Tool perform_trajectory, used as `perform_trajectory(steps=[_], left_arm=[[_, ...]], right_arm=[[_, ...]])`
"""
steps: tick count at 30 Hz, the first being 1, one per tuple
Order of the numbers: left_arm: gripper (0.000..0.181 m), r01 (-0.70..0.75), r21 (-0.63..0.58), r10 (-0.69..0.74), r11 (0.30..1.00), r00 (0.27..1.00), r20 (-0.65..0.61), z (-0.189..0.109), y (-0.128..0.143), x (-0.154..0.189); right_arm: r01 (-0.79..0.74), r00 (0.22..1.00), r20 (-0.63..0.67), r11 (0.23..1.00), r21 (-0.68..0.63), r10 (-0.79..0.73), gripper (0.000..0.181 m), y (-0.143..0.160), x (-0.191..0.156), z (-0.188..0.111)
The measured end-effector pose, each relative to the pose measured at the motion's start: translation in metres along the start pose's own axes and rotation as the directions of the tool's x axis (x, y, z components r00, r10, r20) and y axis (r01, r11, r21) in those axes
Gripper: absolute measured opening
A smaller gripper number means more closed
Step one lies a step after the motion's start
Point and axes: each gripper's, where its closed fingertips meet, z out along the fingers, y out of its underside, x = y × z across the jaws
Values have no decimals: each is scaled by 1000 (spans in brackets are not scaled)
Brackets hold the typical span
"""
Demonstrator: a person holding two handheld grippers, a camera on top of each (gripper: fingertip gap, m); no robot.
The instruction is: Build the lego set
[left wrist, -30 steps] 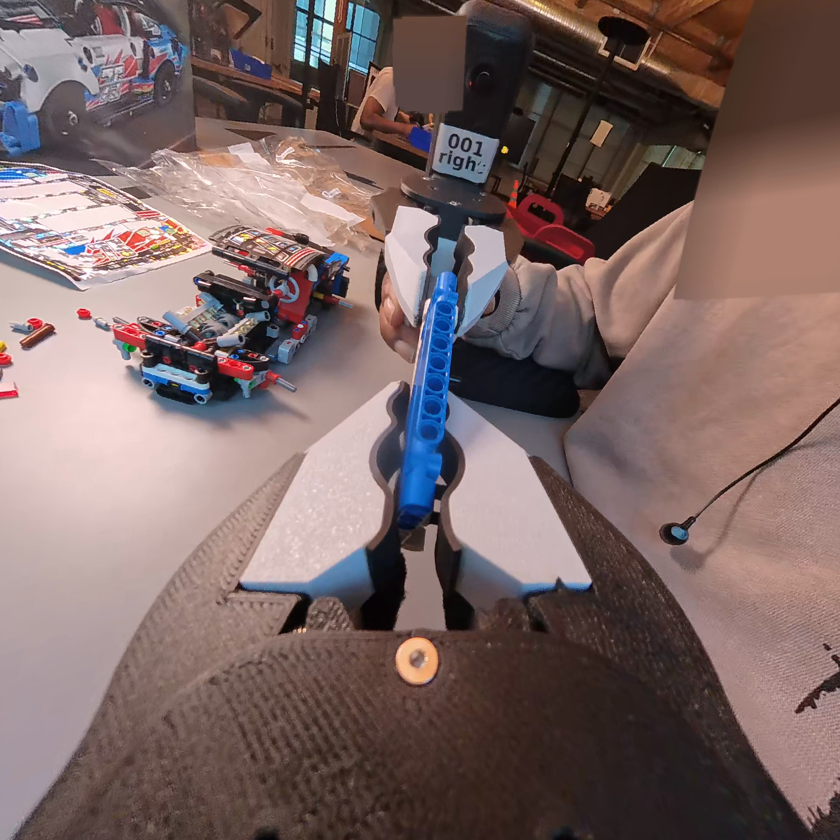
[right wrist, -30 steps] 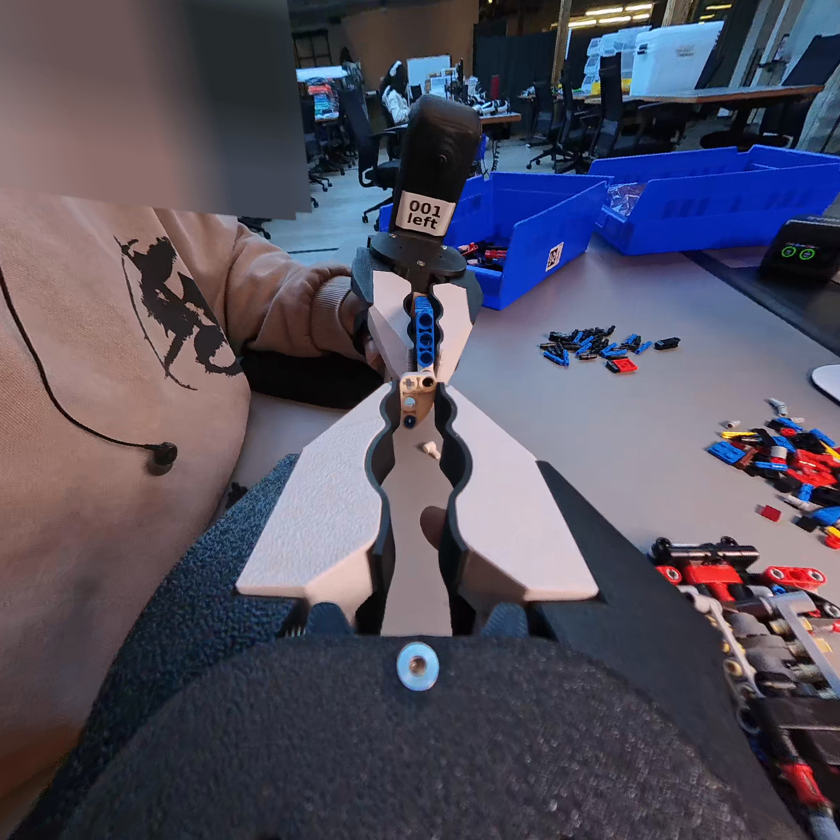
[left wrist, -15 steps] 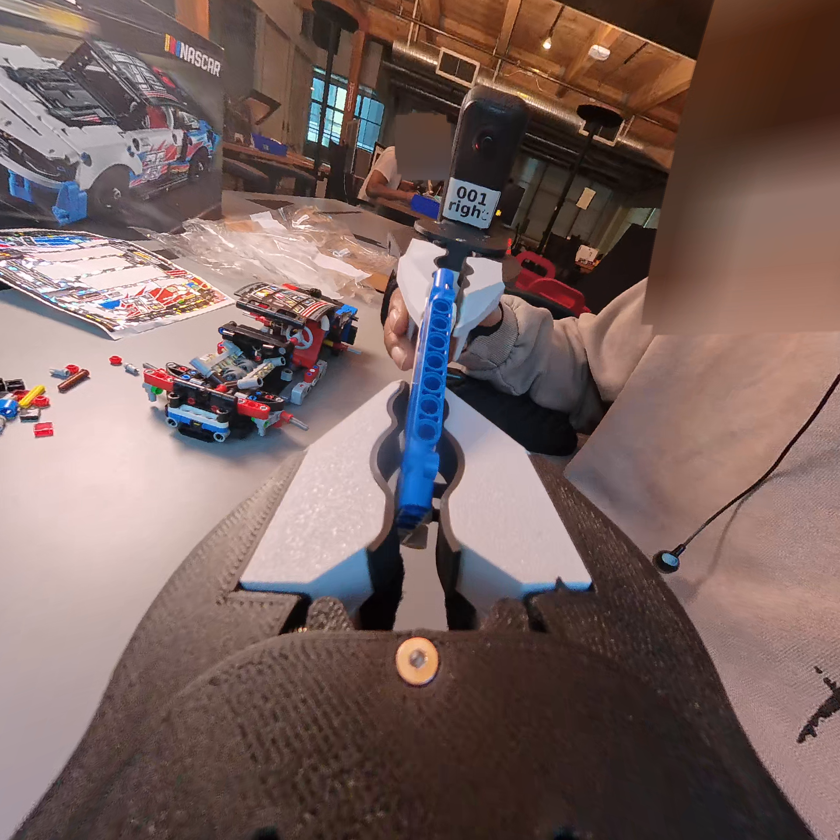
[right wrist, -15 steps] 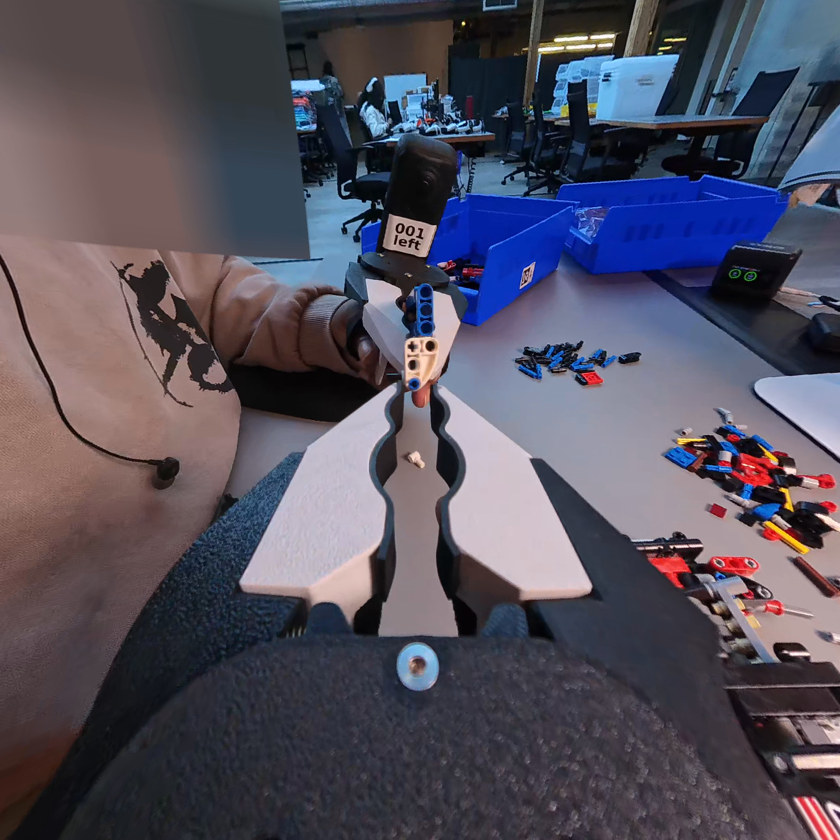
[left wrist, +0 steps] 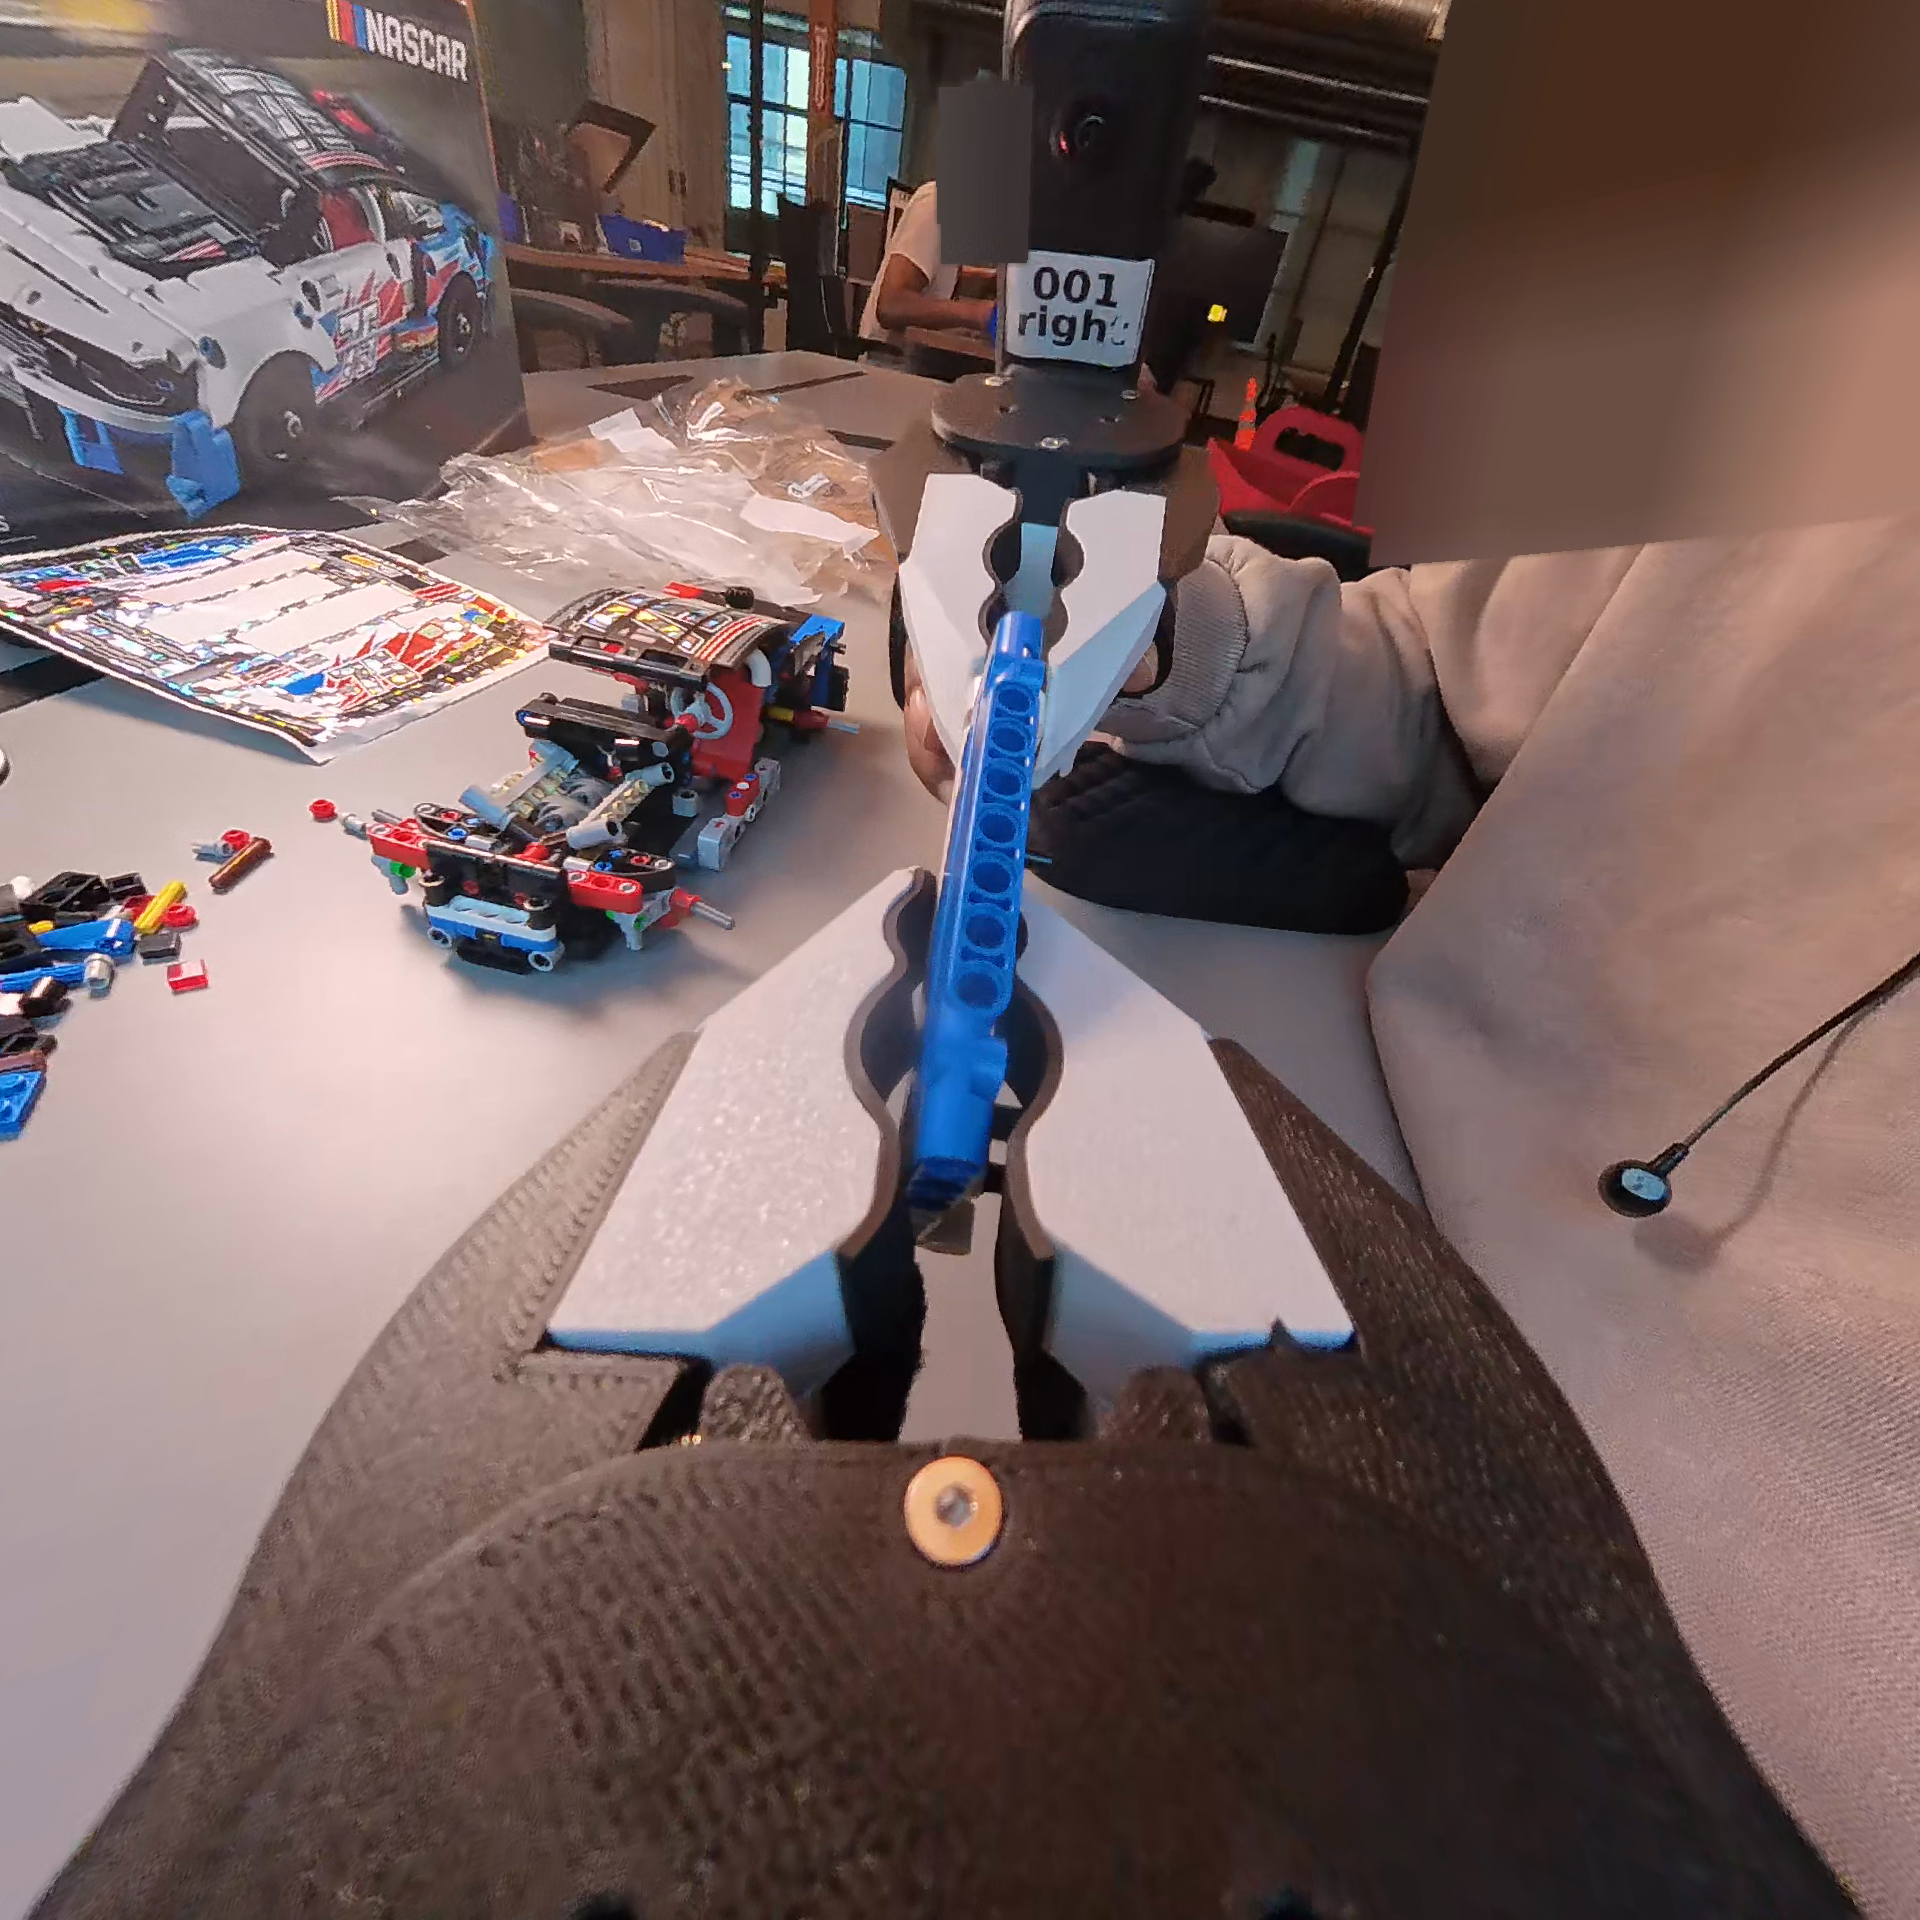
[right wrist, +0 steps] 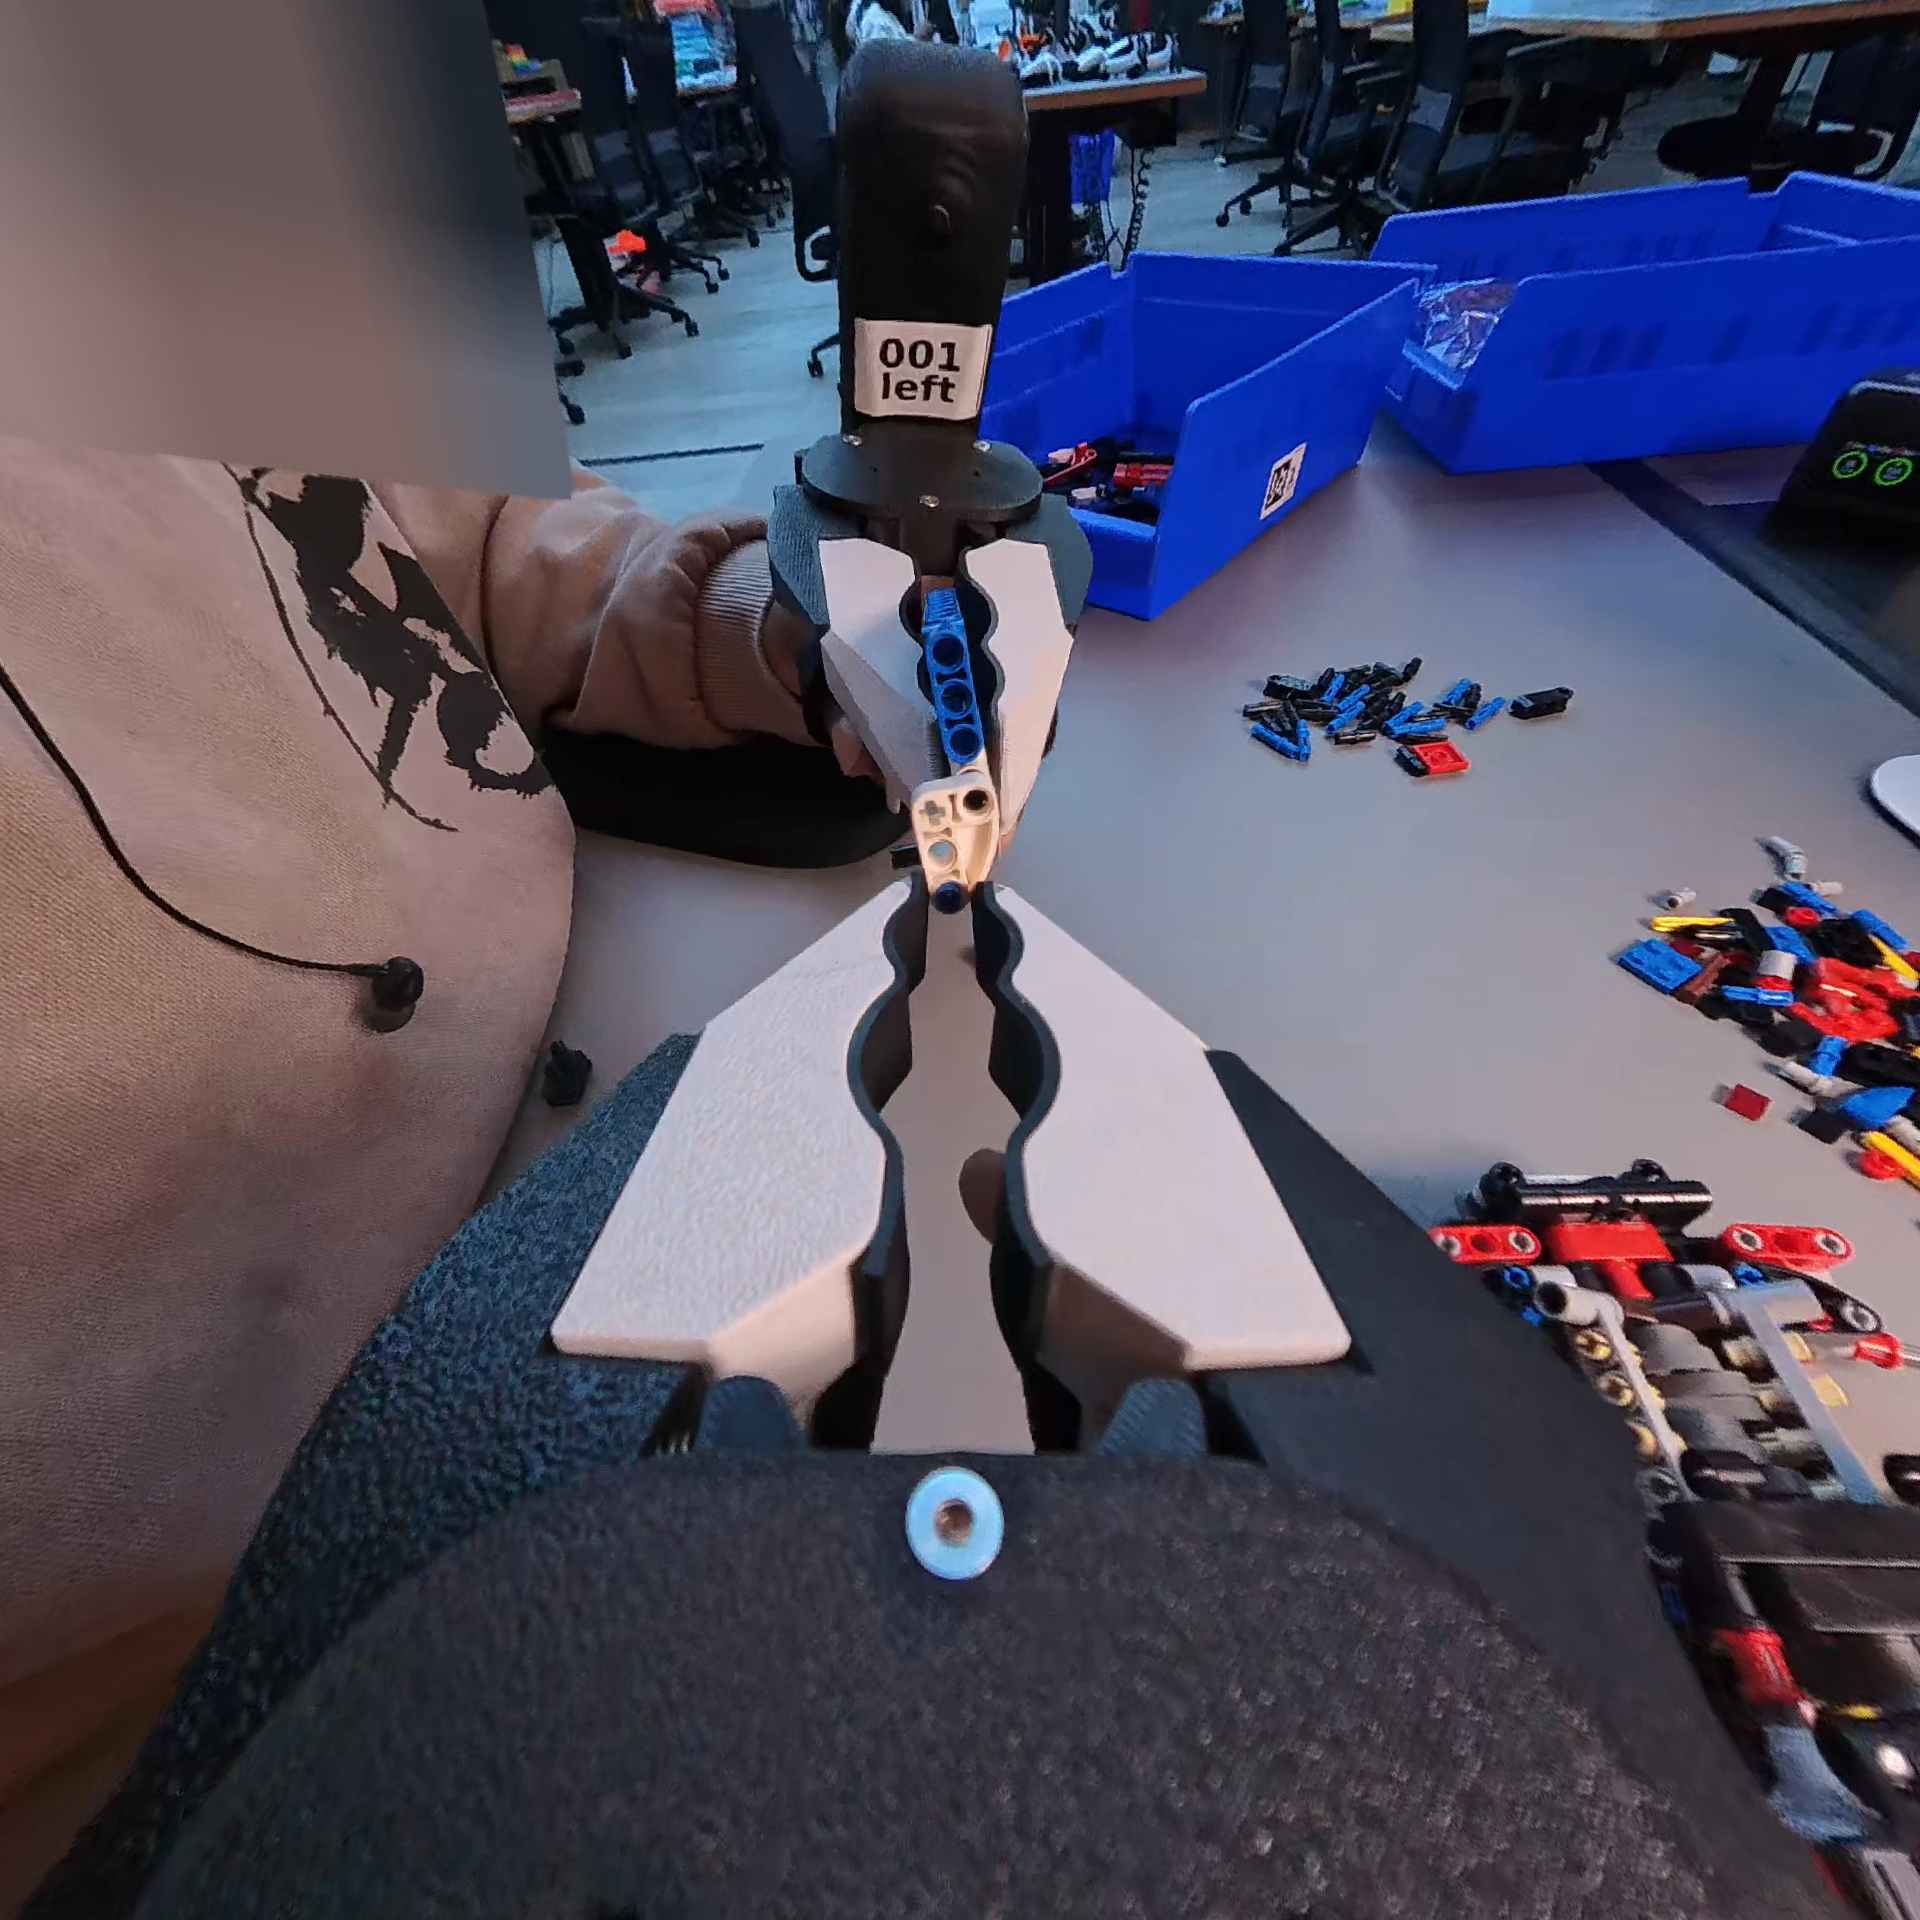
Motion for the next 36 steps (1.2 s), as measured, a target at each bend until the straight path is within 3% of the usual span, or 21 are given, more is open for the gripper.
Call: perform_trajectory(steps=[10,14,19,27,29,33,36], left_arm=[[7,-30,-56,32,998,999,39,3,7,-8],[7,-38,-77,42,996,998,54,4,7,-12],[7,-43,-80,46,996,998,36,6,8,-5],[6,-85,-124,90,989,995,36,10,17,2],[7,-75,-80,77,994,997,25,10,8,3],[7,-60,-99,60,993,998,-1,11,15,0],[7,-4,-38,4,999,1000,3,9,4,-8]], right_arm=[[-3,1000,-27,999,-34,2,6,11,8,4],[-21,999,-37,998,58,23,20,-5,14,-9],[-1,1000,-21,1000,20,1,11,-1,6,-2],[19,1000,16,998,-52,-18,14,12,-3,8],[2,1000,28,1000,11,-2,13,0,-4,4],[7,1000,26,1000,-15,-6,13,8,-1,6],[35,999,-40,999,33,-34,18,-6,8,-4]])
